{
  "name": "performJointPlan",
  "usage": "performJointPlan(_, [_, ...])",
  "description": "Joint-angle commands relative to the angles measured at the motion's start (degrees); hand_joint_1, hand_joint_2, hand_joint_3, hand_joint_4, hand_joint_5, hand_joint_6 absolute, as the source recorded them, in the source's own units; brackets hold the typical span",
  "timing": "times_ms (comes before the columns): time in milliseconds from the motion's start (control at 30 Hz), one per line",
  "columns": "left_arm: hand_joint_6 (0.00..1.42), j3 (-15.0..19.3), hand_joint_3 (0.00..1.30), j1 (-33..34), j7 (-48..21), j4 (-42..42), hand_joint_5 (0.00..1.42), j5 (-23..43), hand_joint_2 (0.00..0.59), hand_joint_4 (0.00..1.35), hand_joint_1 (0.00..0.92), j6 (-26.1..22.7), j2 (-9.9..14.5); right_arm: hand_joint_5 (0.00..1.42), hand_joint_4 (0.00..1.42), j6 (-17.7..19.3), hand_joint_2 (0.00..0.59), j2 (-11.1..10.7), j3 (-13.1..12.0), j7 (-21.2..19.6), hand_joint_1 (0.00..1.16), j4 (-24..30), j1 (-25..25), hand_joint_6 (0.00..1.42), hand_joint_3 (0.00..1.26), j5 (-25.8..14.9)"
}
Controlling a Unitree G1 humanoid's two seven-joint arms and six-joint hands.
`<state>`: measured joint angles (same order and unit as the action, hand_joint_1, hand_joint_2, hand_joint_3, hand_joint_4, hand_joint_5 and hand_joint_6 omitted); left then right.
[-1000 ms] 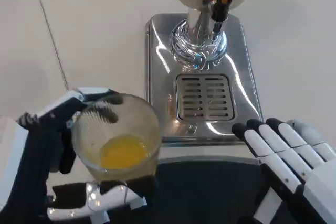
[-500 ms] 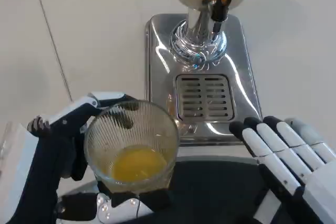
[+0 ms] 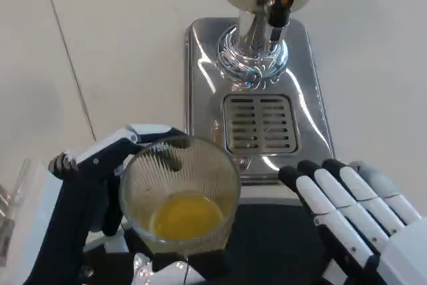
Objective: Grasp the cup under the faucet to collect the drink, then remove the cup.
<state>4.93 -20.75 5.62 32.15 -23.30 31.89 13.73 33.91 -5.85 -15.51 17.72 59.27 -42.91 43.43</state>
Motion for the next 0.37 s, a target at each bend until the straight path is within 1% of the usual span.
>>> performJointPlan(33, [1.42,-1.4,1.19,0.7,-0.5,1.0,1.37,-0.2,0.0,1.21,0.846,2.0,-0.9,0.0,0.0,1.4,0.503,1.5,-0.1,-1.2,0.26,0.7,-1.7,0.0,0.0,-0.1])
performJointPlan(167, [1.42,-1.7,1.19,0.4,-0.7,0.8,1.37,-0.3,0.0,1.21,0.846,2.1,-1.1,0.0,0.0,1.4,0.502,2.2,0.8,-0.9,0.26,0.7,-1.5,0.0,0.0,0.6])
performJointPlan(367, [1.42,-0.9,1.19,1.3,-1.0,0.6,1.37,0.3,0.0,1.21,0.846,1.0,-1.4,0.0,0.0,0.1,0.502,2.5,2.0,0.0,0.25,0.7,-0.2,0.0,0.0,1.5])
